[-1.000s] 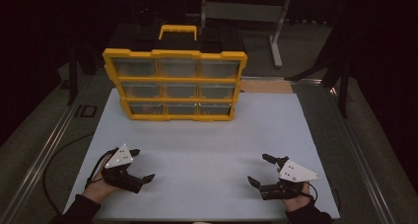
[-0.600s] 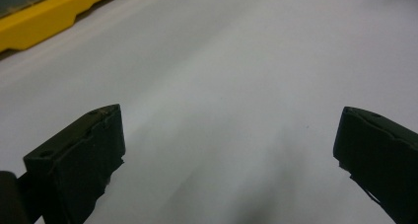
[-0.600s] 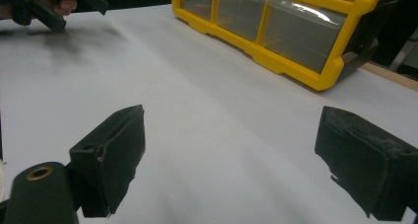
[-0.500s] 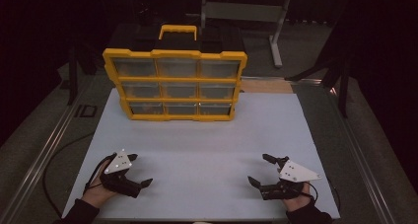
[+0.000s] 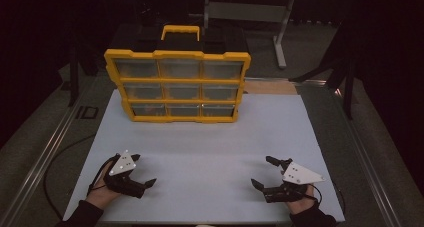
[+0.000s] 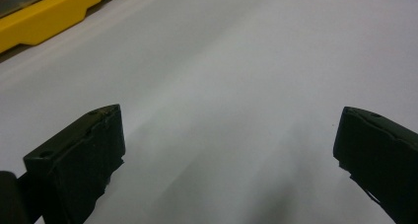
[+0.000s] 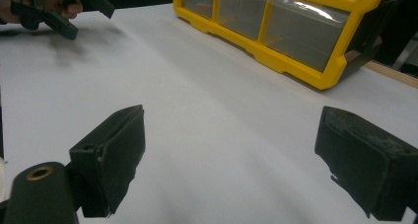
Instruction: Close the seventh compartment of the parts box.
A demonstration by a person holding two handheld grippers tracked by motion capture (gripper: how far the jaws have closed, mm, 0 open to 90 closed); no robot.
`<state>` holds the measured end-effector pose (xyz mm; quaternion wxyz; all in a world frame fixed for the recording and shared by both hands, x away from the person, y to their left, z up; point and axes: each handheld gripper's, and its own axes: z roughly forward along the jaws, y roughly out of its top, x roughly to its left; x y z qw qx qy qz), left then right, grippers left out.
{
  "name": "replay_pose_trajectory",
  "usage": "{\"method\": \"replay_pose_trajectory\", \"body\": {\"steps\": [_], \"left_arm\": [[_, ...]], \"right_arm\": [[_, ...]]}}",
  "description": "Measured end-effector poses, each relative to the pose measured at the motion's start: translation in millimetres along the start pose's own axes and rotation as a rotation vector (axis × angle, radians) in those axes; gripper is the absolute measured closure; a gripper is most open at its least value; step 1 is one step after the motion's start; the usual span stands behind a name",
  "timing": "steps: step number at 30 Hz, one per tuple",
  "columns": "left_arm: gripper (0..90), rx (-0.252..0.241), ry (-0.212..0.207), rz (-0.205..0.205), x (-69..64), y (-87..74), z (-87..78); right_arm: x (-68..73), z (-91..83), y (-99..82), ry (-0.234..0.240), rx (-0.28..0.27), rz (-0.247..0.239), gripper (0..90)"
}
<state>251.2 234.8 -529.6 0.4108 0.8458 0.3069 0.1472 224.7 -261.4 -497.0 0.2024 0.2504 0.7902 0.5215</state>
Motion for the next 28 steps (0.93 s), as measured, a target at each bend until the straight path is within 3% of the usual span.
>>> {"method": "replay_pose_trajectory", "body": {"steps": [28], "left_arm": [[0.0, -0.056, 0.0, 0.006, -1.5, 0.2, -1.2]], "right_arm": [[-0.7, 0.9, -1.1, -0.001, 0.006, 0.0, 11.8]]}}
